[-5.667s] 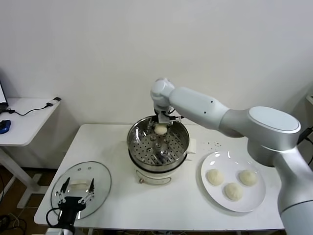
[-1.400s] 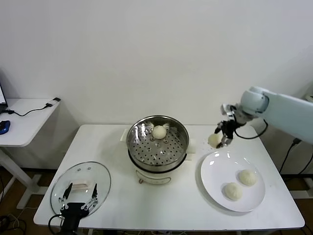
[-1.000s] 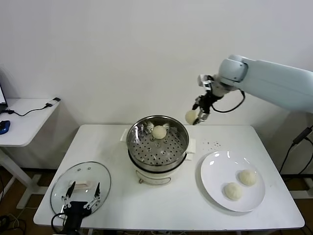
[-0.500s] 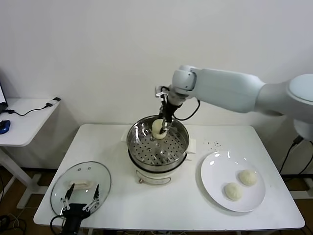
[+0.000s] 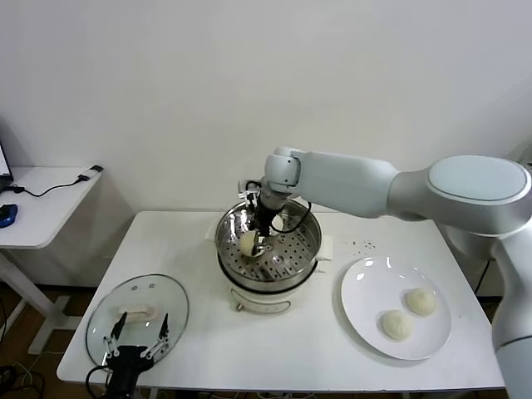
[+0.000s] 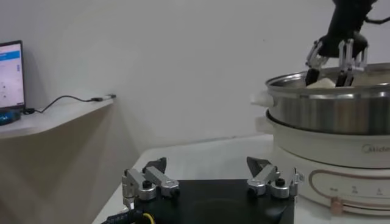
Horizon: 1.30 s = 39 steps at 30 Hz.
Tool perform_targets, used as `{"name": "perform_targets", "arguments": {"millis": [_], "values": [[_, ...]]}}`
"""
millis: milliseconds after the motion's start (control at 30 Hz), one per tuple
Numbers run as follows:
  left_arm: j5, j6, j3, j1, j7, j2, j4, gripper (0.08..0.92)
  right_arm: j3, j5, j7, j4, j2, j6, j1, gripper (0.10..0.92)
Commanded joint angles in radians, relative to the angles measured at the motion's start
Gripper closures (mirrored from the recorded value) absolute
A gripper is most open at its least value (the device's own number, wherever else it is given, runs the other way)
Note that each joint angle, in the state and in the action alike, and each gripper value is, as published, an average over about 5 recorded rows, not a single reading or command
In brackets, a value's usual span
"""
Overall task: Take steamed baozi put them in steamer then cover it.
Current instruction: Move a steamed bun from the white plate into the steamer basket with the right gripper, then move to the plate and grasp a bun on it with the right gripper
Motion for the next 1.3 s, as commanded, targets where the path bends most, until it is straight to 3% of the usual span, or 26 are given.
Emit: {"name": "perform_targets", "arguments": {"millis": [33, 167, 367, 600, 967, 1300], "values": [[0.0, 0.002, 0.001, -0.003, 0.001, 0.001, 0.001, 0.177, 0.007, -0.011, 0.005, -0.043, 0.037, 0.001, -0.041, 0.33], [0.0, 0.002, 0.002, -0.006, 0.001, 0.001, 0.004, 0.177, 0.01, -0.013, 0.006, -0.047, 0.036, 0.001, -0.041, 0.318], [0.0, 0.001, 0.003, -0.005, 0.001, 0.0, 0.007, 0.177, 0.02, -0.012, 0.012, -0.042, 0.026, -0.005, -0.036, 0.215], [0.0, 0.002, 0.003, -0.005, 0.0, -0.001, 0.005, 0.177, 0.019, -0.014, -0.013, 0.045, -0.065, -0.002, 0.041, 0.203], [0.003, 0.005, 0.003, 0.002, -0.002, -0.007, -0.004, 0.177, -0.072, -0.001, -0.074, 0.366, -0.421, 0.062, 0.305, 0.203], [0.015, 0.016, 0.003, 0.007, -0.005, -0.014, -0.01, 0.177, -0.109, -0.223, -0.093, 0.606, -0.785, 0.079, 0.258, 0.203]]}}
